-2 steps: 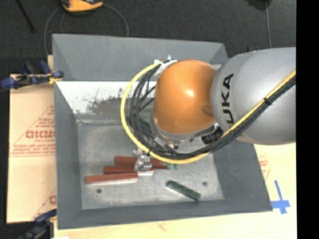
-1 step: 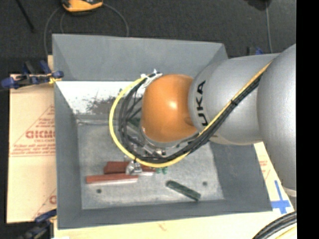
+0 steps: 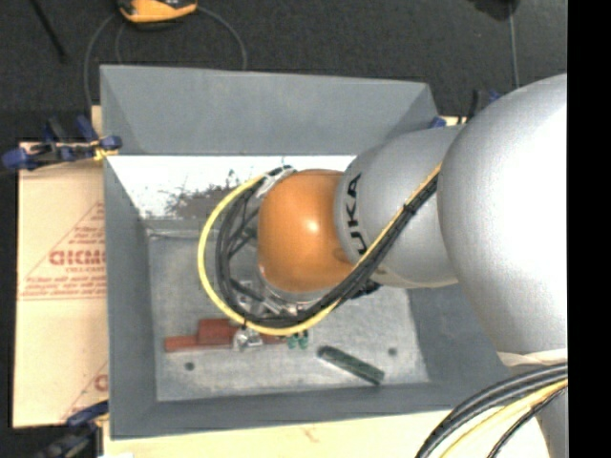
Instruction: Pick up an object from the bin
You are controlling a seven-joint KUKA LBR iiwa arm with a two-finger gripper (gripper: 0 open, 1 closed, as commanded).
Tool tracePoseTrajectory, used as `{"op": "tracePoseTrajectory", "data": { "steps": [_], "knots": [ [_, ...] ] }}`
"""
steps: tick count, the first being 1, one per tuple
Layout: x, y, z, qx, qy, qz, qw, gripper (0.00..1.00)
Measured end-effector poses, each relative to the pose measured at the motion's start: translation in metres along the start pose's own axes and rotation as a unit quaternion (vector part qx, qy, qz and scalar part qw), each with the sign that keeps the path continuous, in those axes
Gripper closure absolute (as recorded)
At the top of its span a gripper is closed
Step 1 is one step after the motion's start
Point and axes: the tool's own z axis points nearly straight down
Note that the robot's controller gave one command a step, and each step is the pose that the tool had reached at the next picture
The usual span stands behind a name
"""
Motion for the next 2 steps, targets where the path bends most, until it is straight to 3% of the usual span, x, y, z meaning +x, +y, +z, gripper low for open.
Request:
{"op": "tracePoseTrajectory", "data": {
  "steps": [1, 2],
  "knots": [
    [-0.0188, 0.0104, 0.0026, 0.001, -0.0017, -0.016, 0.9999, 0.00],
    [-0.0158, 0.0179, 0.0048, 0.001, -0.0057, 0.126, 0.9920, 0.00]
  ]
}}
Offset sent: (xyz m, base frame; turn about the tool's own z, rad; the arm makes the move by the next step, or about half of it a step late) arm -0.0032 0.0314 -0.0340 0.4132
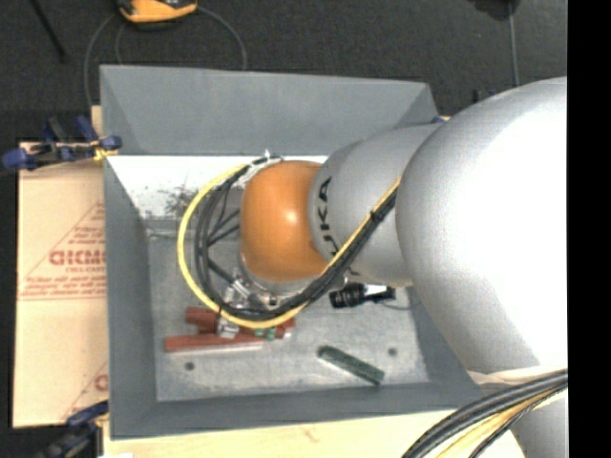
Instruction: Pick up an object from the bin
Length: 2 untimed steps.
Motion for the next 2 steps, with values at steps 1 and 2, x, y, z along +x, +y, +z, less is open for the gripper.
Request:
{"op": "tracePoseTrajectory", "data": {
  "steps": [1, 2],
  "knots": [
    [0.0005, 0.0030, 0.0075, -0.006, -0.0082, 0.003, 0.9999, 1.00],
    [0.0007, 0.0031, 0.0076, -0.006, -0.0080, 0.003, 0.9999, 1.00]
  ]
}}
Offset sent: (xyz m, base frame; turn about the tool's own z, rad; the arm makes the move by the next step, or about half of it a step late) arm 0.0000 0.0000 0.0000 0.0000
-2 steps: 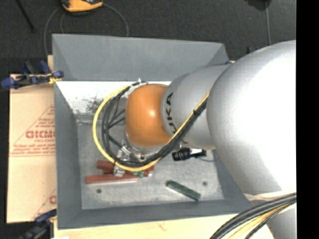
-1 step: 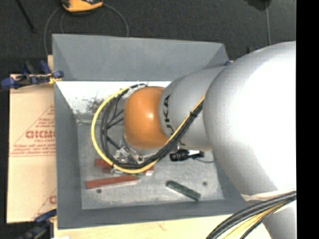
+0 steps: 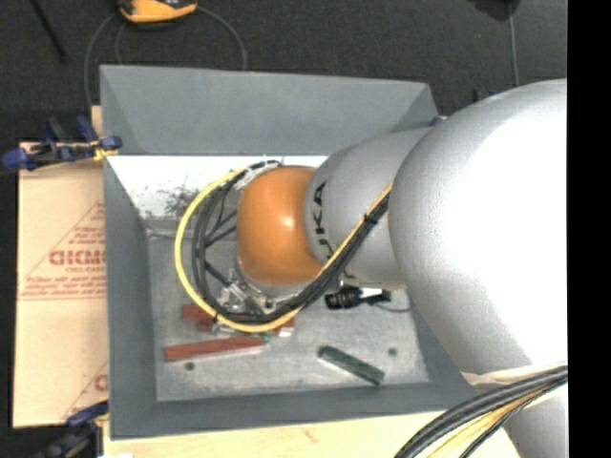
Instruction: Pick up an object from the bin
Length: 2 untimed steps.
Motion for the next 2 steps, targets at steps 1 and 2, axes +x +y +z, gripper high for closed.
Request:
{"op": "tracePoseTrajectory", "data": {
  "steps": [1, 2],
  "knots": [
    [0.002, -0.001, -0.004, 0.003, 0.0067, 0.000, 1.0000, 1.00],
    [0.004, -0.002, -0.022, 0.006, 0.0143, 0.000, 0.9999, 1.00]
  ]
}}
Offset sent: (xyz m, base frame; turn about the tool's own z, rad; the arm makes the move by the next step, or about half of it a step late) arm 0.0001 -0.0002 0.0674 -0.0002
